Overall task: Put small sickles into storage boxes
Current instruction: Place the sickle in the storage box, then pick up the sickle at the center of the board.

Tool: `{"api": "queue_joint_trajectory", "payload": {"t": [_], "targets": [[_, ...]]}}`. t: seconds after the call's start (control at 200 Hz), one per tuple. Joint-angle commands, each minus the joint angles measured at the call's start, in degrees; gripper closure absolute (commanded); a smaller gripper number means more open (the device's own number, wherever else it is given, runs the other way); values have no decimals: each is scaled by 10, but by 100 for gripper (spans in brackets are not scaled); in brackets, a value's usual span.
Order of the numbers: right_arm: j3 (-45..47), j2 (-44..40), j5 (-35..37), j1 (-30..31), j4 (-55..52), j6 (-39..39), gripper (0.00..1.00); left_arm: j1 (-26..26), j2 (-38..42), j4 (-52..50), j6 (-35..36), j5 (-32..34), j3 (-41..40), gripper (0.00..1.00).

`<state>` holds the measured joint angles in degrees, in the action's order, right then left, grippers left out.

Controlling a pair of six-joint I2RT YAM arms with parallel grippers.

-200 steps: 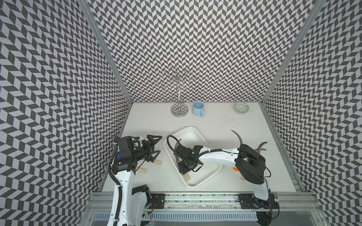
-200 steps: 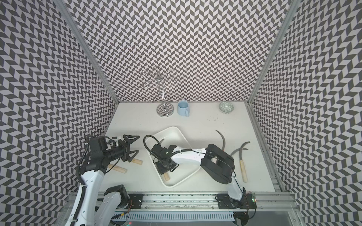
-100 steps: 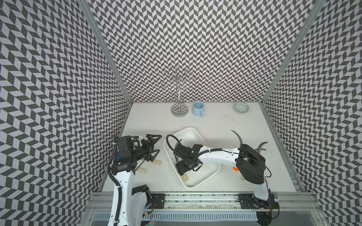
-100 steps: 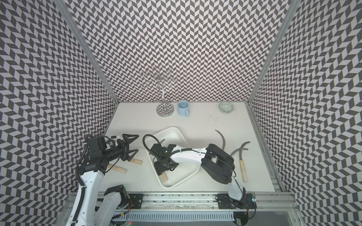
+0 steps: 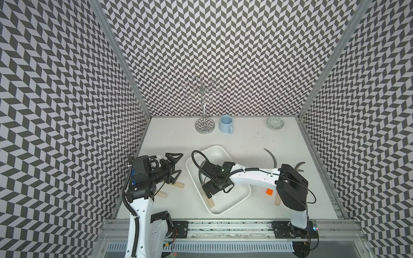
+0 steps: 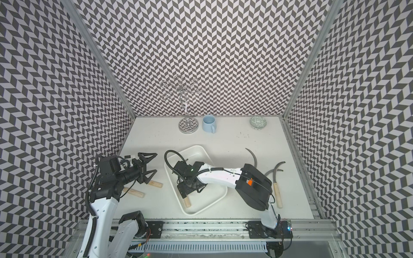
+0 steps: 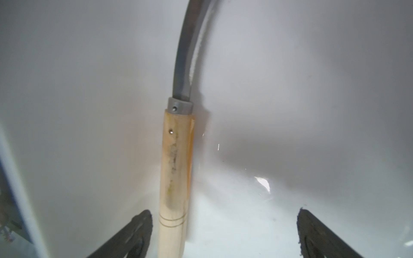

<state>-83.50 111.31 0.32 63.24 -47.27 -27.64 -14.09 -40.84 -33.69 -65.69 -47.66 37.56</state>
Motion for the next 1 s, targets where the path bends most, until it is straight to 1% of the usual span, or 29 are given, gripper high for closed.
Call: {"api": "queue_joint_trajectory", "payload": {"t": [0.0, 0.11, 0.245, 0.351, 0.451, 0.496, 0.571, 0.681, 0.781, 0.866, 0.931, 0.991], "targets": [[-35, -46, 68, -4, -40, 35, 0, -3, 2, 18, -2, 17, 25, 0], [-50, -75, 95, -5, -63, 54, 0, -2, -20, -9, 45, 44, 56, 0], [-66, -125, 98, -12, -81, 58, 0, 3, -46, -40, 103, 80, 93, 0], [-65, -166, 93, -23, -86, 61, 0, 16, -60, -46, 120, 104, 109, 0], [-64, -203, 88, -49, -93, 56, 0, 49, -71, -43, 121, 130, 121, 0], [-63, -219, 82, -67, -97, 53, 0, 70, -76, -39, 118, 145, 126, 1], [-59, -242, 80, -99, -105, 52, 0, 123, -89, -26, 107, 170, 133, 0], [-37, -277, 89, -145, -102, 52, 0, 220, -110, -16, 93, 217, 151, 1], [-13, -302, 57, -212, -104, 37, 0, 297, -125, -10, 88, 257, 170, 0], [7, -311, 6, -267, -109, 35, 0, 341, -131, -8, 90, 268, 180, 1], [17, -316, 3, -285, -116, 35, 0, 370, -133, -12, 101, 270, 189, 0], [19, -318, 15, -293, -123, 34, 0, 396, -139, -22, 122, 274, 203, 1]]}}
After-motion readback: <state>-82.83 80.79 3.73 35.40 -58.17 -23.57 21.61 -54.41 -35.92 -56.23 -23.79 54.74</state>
